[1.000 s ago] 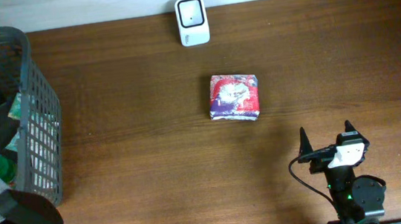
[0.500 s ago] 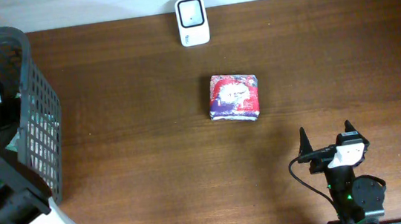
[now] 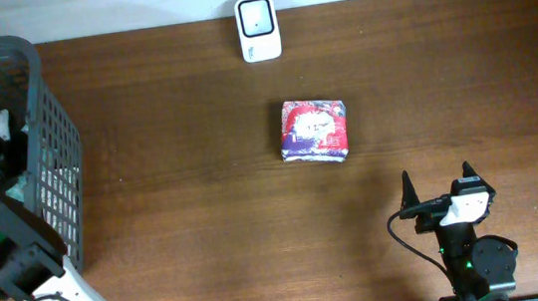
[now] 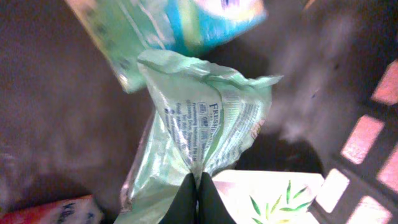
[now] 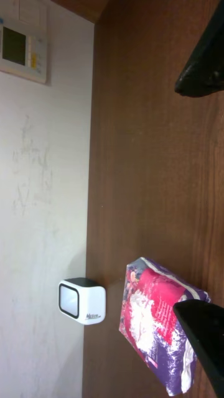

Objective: Scan the item barcode
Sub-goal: 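Reach the left gripper into the basket and grasp the green wipes pack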

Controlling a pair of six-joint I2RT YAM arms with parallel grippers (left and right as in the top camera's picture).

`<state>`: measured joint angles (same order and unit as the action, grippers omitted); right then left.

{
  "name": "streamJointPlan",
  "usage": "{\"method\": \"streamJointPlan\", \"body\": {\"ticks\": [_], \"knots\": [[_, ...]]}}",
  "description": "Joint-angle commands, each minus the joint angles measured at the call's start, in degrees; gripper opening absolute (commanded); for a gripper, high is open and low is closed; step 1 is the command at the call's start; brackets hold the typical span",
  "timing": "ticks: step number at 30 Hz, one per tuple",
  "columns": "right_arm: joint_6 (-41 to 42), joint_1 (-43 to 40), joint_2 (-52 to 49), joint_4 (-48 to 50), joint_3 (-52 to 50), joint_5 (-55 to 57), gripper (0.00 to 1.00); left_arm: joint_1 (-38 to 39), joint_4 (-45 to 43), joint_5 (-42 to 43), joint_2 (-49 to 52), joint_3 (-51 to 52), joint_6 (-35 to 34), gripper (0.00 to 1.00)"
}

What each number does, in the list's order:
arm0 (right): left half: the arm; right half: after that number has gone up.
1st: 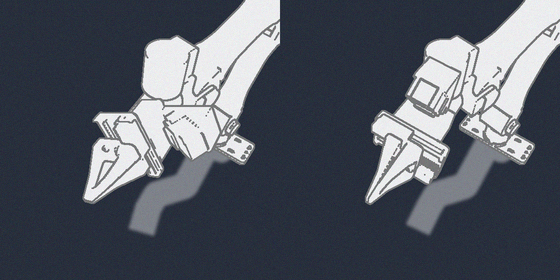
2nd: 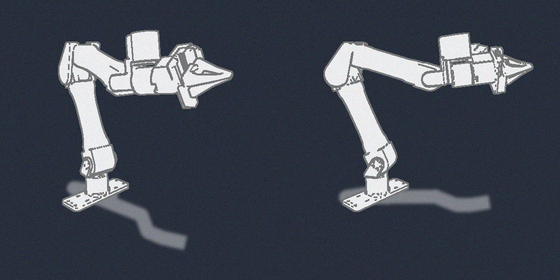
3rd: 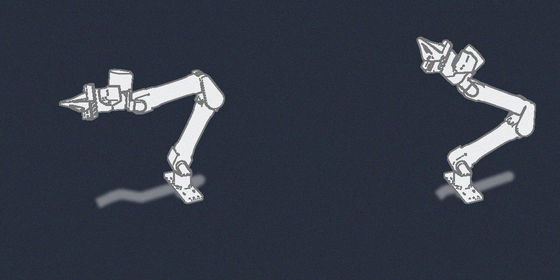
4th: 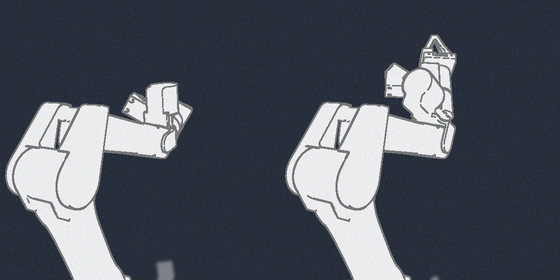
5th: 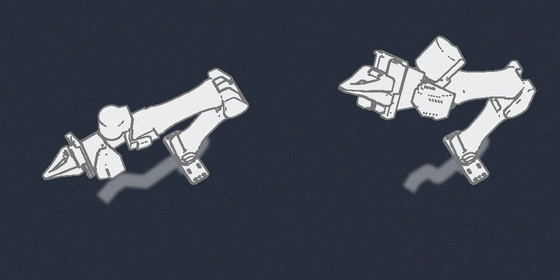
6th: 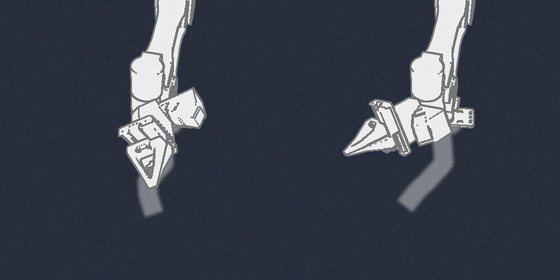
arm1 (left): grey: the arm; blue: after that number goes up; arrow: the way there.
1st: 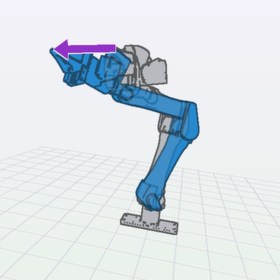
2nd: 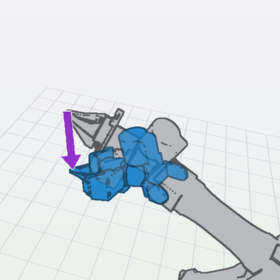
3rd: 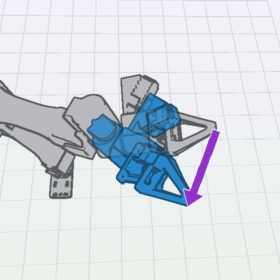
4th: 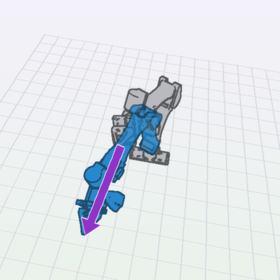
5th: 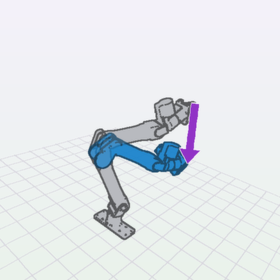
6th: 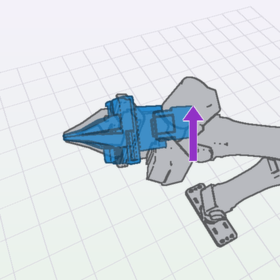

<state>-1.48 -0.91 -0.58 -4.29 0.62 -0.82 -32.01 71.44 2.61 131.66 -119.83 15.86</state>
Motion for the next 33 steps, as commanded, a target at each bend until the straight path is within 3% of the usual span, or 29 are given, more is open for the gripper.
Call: {"method": "streamJointPlan", "body": {"ticks": [1,4,9,13,14,15,16,18,21,25,28,33], "knots": [[0.2,0.5,0.4,-0.4,-0.3,0.7,0.99,-0.4,4.8,0.7,-1.1,-13.0,-10.7,0.0],[0.2,0.5,0.4,-0.4,-0.3,0.7,0.99,-0.5,8.8,0.7,-4.0,-25.1,-20.4,0.0],[0.2,0.5,0.4,-0.4,-0.3,0.7,0.99,-0.5,9.0,1.1,-13.3,-27.5,-21.5,0.0],[0.2,0.5,0.4,-0.4,-0.3,0.7,0.99,-0.5,9.2,1.0,-14.3,-26.4,-22.6,0.02],[0.2,0.5,0.4,-0.4,-0.3,0.7,0.98,-0.5,9.1,0.2,-14.3,-25.2,-22.6,0.21],[0.2,0.5,0.4,-0.4,-0.3,0.7,0.99,-0.5,8.6,-1.8,-14.3,-23.3,-22.6,0.51],[0.2,0.5,0.4,-0.4,-0.3,0.7,0.99,-0.5,7.7,-5.2,-14.3,-20.3,-22.6,0.95],[0.2,0.5,0.4,-0.4,-0.3,0.7,0.99,-0.5,5.0,-8.2,-14.3,-13.0,-22.5,0.98],[0.2,0.5,0.4,-0.4,-0.3,0.7,0.99,-0.5,-6.5,-10.0,-14.3,1.8,-22.5,0.99],[0.2,0.5,0.4,-0.4,-0.3,0.7,0.99,-0.8,-16.9,-10.0,-14.3,10.2,-22.7,0.97],[0.2,0.5,0.4,-0.4,-0.3,0.7,0.99,-1.2,-19.4,-10.0,-13.9,11.3,-22.7,0.87],[0.2,0.5,0.4,-0.4,-0.3,0.7,0.99,-1.8,-18.0,-9.9,-8.5,11.4,-22.7,0.91]]}}
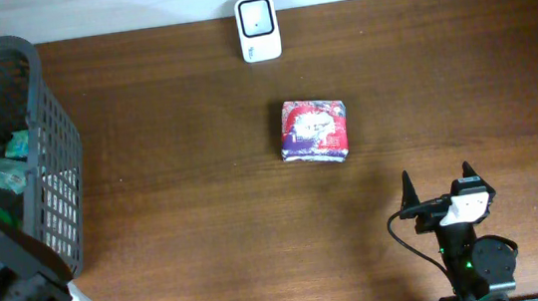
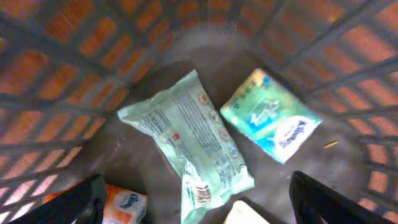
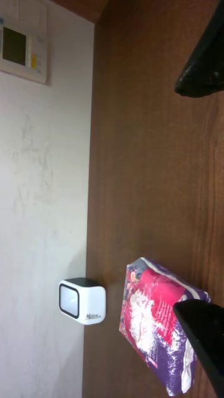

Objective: Scan the item barcode
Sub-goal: 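Reach the left gripper into the basket and grasp the green wipes pack, then place the green wipes pack beside the red-purple package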

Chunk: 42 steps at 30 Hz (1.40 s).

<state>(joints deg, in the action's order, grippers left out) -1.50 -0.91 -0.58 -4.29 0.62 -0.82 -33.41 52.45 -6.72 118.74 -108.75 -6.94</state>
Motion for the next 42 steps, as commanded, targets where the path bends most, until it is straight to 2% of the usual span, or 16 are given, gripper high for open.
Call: {"method": "streamJointPlan", "body": {"ticks": [1,10,11,13,14,15,16,23,28,30,31,32,34,36,39,42], "knots": [[0.3,0.5,0.4,-0.4,-0.3,0.7,0.99,-0.4,1.2,-0.6,6.0,0.3,0.1,0.92],[0.3,0.5,0.4,-0.4,-0.3,0.7,0.99,-0.4,2.7,-0.6,12.2,0.3,0.1,0.91],[0.2,0.5,0.4,-0.4,-0.3,0.7,0.99,-0.4,2.9,-0.6,13.3,0.3,0.1,0.83],[0.3,0.5,0.4,-0.4,-0.3,0.7,0.99,-0.4,2.8,-0.6,13.3,0.2,0.1,0.56],[0.3,0.5,0.4,-0.4,-0.3,0.7,0.99,-0.4,2.7,-0.6,13.2,-0.2,0.1,0.38],[0.3,0.5,0.4,-0.4,-0.3,0.7,0.99,-0.4,3.4,-0.6,13.2,-0.7,0.1,0.12],[0.3,0.5,0.4,-0.4,-0.3,0.7,0.99,-0.4,4.5,-0.6,12.9,-1.7,0.1,0.0],[0.3,0.5,0.4,-0.4,-0.3,0.7,0.99,-0.4,15.4,2.1,0.9,-17.1,0.1,0.0],[0.3,0.5,0.4,-0.4,-0.3,0.7,0.99,-0.4,13.5,23.2,-15.5,-18.1,-1.5,0.0],[0.3,0.5,0.3,-0.4,-0.3,0.7,0.99,-0.2,12.9,35.2,-20.1,-18.1,-14.7,0.0],[0.3,0.5,0.3,-0.4,-0.3,0.7,0.99,2.4,11.4,43.7,-20.7,-18.1,-13.4,0.0],[0.2,0.5,0.3,-0.4,-0.3,0.7,0.99,5.2,11.2,45.7,-20.7,-18.1,-11.8,0.0],[0.3,0.5,0.3,-0.4,-0.3,0.7,0.99,16.5,11.3,43.7,-20.6,-18.1,-6.5,0.0],[0.3,0.5,0.3,-0.4,-0.3,0.7,0.99,30.3,11.9,32.6,-20.5,-18.0,-0.7,0.0],[0.2,0.5,0.3,-0.4,-0.3,0.7,0.99,45.0,17.4,13.2,-17.7,-17.9,0.4,0.0],[0.3,0.5,0.3,-0.4,-0.3,0.7,0.99,55.3,23.4,8.2,-8.4,-17.7,0.4,0.0]]}}
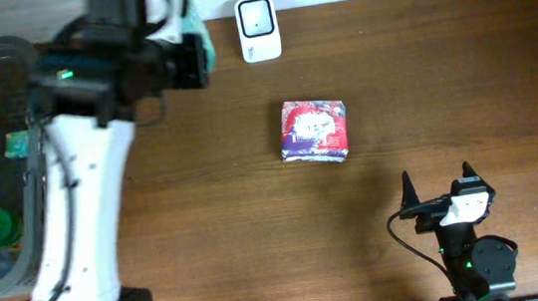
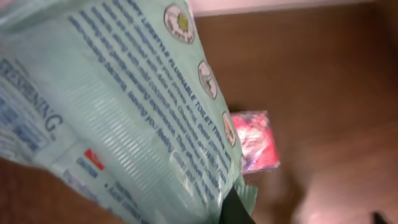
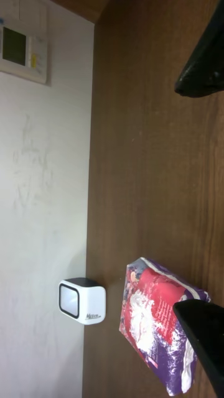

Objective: Scan the item barcode
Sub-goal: 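Place the green wipes pack beside the red-purple package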

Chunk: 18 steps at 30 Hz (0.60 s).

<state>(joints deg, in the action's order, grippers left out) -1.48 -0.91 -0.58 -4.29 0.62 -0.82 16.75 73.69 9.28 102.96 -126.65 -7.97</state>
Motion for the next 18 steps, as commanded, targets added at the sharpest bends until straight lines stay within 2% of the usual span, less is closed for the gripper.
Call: {"method": "streamJointPlan", "body": {"ticks": [1,4,7,9,11,14,17,18], "knots": [[0.2,0.5,0.3,-0.4,-0.3,0.7,0.99,6.9,2.8,-9.3,11.0,0.2,1.4,0.0],[0.2,0.5,0.3,-0.4,-0.3,0.7,0.99,9.1,4.9,-9.7,24.5,0.2,1.5,0.0],[0.2,0.5,0.3,-0.4,-0.3,0.7,0.99,9.1,6.4,-8.3,33.0,0.2,1.4,0.0],[0.2,0.5,0.3,-0.4,-0.3,0.7,0.99,9.1,5.9,-4.7,35.3,0.2,1.5,0.0],[0.2,0.5,0.3,-0.4,-0.3,0.7,0.98,9.6,5.4,3.1,36.6,0.2,4.9,0.0],[0.2,0.5,0.3,-0.4,-0.3,0.7,0.99,11.7,6.7,3.4,36.7,0.2,5.0,0.01],[0.2,0.5,0.3,-0.4,-0.3,0.7,0.99,13.5,9.7,3.4,36.7,0.2,6.7,0.09],[0.2,0.5,0.3,-0.4,-0.3,0.7,0.98,13.6,10.2,3.4,36.7,0.2,6.8,0.26]]}}
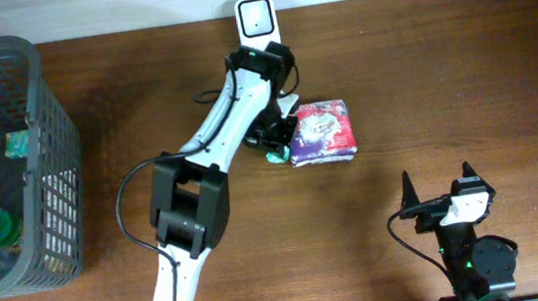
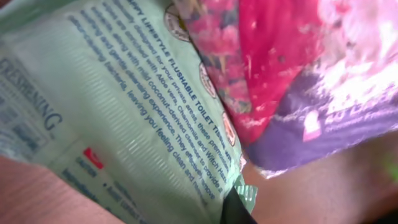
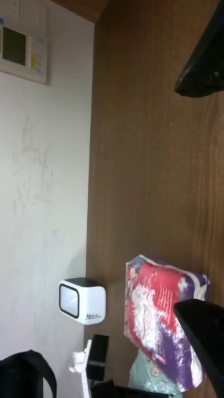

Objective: Scan the item barcode
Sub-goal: 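Place the green wipes pack beside the red-purple package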

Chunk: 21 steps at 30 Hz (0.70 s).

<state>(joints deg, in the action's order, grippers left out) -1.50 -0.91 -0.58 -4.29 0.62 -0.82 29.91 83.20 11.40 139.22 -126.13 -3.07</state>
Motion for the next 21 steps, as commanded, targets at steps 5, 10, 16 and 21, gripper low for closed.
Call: {"method": "streamJointPlan", "body": {"ticks": [5,10,16,21], "knots": [[0.2,0.5,0.3,-0.4,-0.3,0.7,0.99,-0.9,3.3,1.3,0.4,-6.5,-0.5,1.0],[0.3,0.5,0.3,-0.4,-0.3,0.7,0.99,-5.8,13.5,1.5,-0.5,-33.3,-1.8,0.99],[0.3,0.5,0.3,-0.4,-0.3,0.7,0.99,-23.2,13.5,1.3,-16.9,-41.1,-1.9,0.99],[0.3,0.5,0.3,-0.4,-0.3,0.7,0.99,-49.9,13.5,-1.6,-21.9,-39.5,-6.3,0.99]]}}
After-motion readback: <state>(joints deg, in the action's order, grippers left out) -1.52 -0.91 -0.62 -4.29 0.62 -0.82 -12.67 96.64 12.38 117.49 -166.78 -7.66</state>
